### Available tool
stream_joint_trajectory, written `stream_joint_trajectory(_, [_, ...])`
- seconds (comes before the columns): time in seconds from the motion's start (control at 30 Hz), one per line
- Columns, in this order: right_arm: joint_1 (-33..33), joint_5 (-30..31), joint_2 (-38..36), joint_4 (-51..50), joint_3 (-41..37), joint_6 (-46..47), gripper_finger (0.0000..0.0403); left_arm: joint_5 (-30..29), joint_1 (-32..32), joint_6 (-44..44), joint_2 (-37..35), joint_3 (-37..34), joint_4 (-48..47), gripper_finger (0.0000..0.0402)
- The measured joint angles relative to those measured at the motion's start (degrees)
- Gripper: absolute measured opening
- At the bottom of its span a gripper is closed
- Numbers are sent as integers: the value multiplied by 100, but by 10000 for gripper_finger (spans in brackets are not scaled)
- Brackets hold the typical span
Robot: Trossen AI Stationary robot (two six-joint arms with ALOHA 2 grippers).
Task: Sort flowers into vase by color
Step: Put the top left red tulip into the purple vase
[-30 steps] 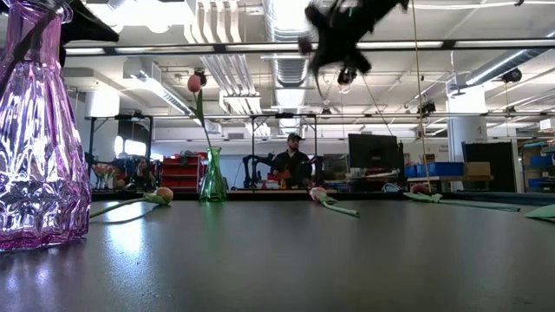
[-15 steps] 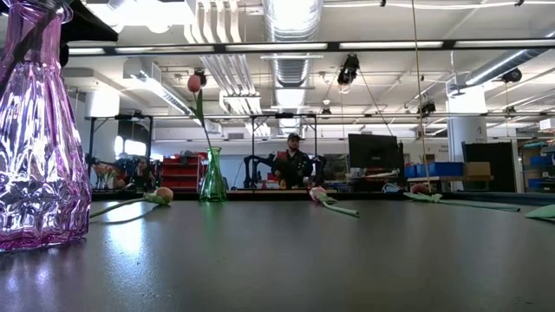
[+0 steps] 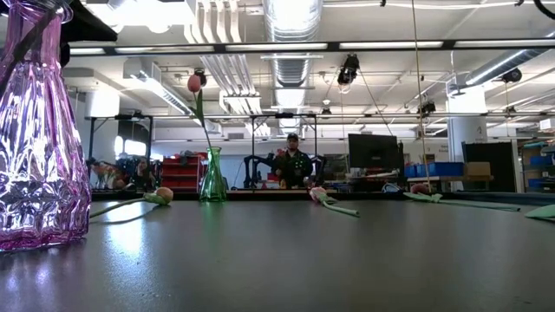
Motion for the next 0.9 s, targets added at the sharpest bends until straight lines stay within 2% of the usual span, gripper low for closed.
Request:
stream_joint_trajectory(0.1, [153, 80, 496, -469, 736, -11, 12, 0, -1, 1, 0, 0, -101, 0])
stream_joint_trajectory(0.3, [445, 659, 1506, -911, 1882, -282, 12, -53, -2, -4, 0, -11, -288, 0])
stream_joint_trajectory(0.4, [541, 847, 1649, -665, 1762, -317, 12, -76, 0, -9, 0, -33, -286, 0])
stream_joint_trajectory(0.7, [642, 1146, 1710, -1176, 1757, 160, 12, -76, -2, -4, -23, -68, -466, 0])
stream_joint_trajectory(0.8, [728, 1570, 1730, -1617, 1757, 426, 12, -77, -2, 10, -26, -70, -480, 0])
stream_joint_trajectory(0.9, [792, 1932, 1852, -1605, 1757, 399, 12, -83, 0, 132, -26, -70, -480, 0])
